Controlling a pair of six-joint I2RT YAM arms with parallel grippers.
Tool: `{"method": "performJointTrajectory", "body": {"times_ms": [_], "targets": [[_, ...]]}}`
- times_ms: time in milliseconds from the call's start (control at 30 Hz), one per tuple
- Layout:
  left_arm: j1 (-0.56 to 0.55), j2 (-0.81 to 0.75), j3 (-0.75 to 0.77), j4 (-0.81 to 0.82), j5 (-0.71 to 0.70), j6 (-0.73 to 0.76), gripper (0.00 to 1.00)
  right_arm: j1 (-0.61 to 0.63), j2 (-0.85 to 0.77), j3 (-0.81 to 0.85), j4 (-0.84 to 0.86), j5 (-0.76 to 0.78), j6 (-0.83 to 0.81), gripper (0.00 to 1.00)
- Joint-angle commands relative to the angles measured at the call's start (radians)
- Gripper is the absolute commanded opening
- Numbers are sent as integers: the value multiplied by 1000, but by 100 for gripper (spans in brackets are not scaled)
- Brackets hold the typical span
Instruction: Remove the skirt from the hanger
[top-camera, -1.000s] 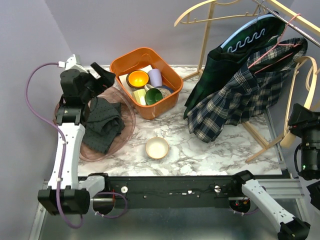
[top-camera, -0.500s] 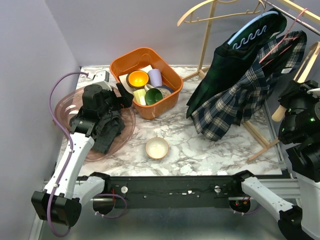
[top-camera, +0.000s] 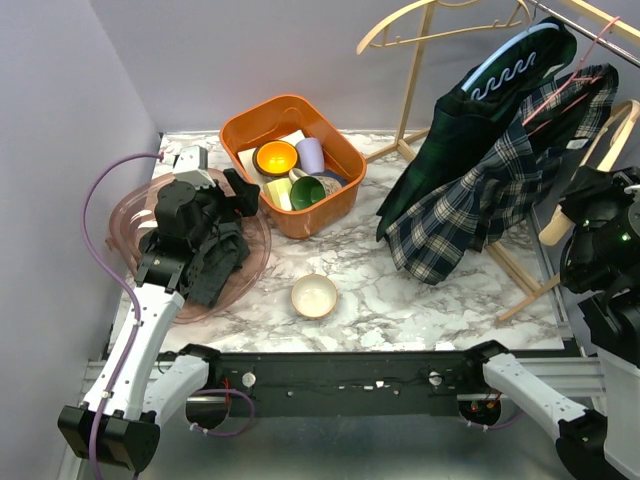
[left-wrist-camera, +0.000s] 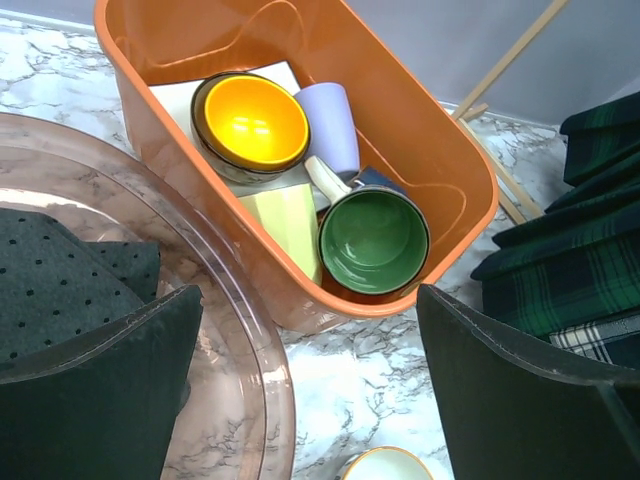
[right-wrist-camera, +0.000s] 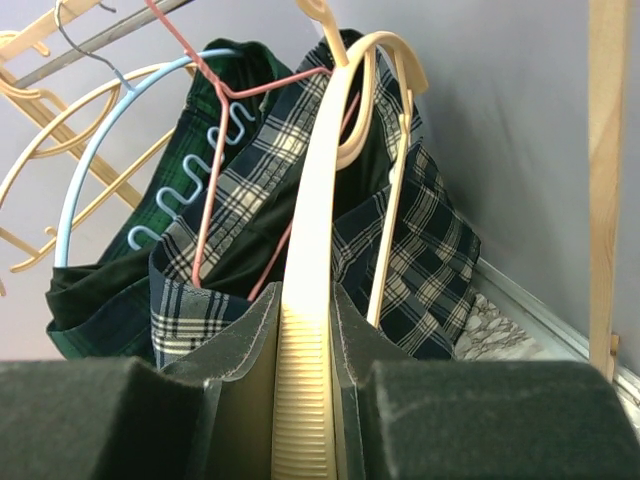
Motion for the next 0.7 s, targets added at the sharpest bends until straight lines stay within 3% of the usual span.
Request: {"method": "performJointTrajectory", "body": {"times_ms": [0,667], "targets": [[-6,-31,-22,40,-44,17,99,-2,-66,-39,31,16,29,1],[-6,-33,-30,51,-32,12,99,-2,-17,107,-61,-66,92,1]]}}
